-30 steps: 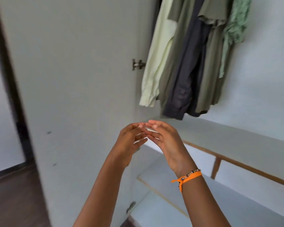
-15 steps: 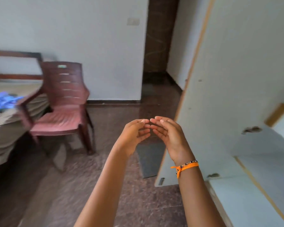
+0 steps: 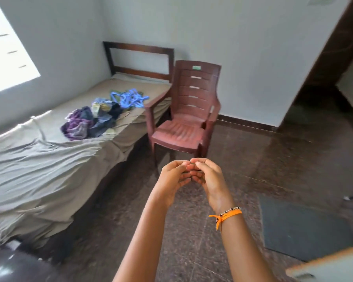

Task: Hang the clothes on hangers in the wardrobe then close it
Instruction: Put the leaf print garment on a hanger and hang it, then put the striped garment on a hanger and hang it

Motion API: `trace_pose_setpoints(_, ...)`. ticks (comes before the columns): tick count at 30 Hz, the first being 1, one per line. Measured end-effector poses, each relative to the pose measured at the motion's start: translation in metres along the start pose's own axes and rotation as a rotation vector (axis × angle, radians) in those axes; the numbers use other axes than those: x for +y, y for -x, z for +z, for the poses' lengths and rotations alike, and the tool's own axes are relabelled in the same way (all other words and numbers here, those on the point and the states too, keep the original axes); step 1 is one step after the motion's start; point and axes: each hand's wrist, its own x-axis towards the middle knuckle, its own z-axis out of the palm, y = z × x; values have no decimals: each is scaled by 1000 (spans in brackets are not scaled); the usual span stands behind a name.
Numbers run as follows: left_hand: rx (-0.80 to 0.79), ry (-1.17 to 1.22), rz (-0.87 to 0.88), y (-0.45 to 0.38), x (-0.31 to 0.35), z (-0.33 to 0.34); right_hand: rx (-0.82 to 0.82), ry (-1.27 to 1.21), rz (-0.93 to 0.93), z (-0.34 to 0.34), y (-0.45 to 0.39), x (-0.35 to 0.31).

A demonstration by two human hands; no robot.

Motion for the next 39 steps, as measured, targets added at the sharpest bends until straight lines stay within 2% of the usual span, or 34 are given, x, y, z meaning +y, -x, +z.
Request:
trace_pose_setpoints(7,188,41,6,-102,29,-114,-199,57,93,109,-127,19)
trace_pose_setpoints(13,300,26,7,-220,95,-196,-310,75,136,209,-267,0)
trace_pose_setpoints(20,466,165,16,-326,135,-297,-447,170,219,304,-387,2)
trace_pose_setpoints(32,566,161,-118,-556,201,-504,-485,324,327,504,-634,49)
trace_pose_setpoints(39,562,146,-305,-649,214,-582,-465,469,426,581,-749,89)
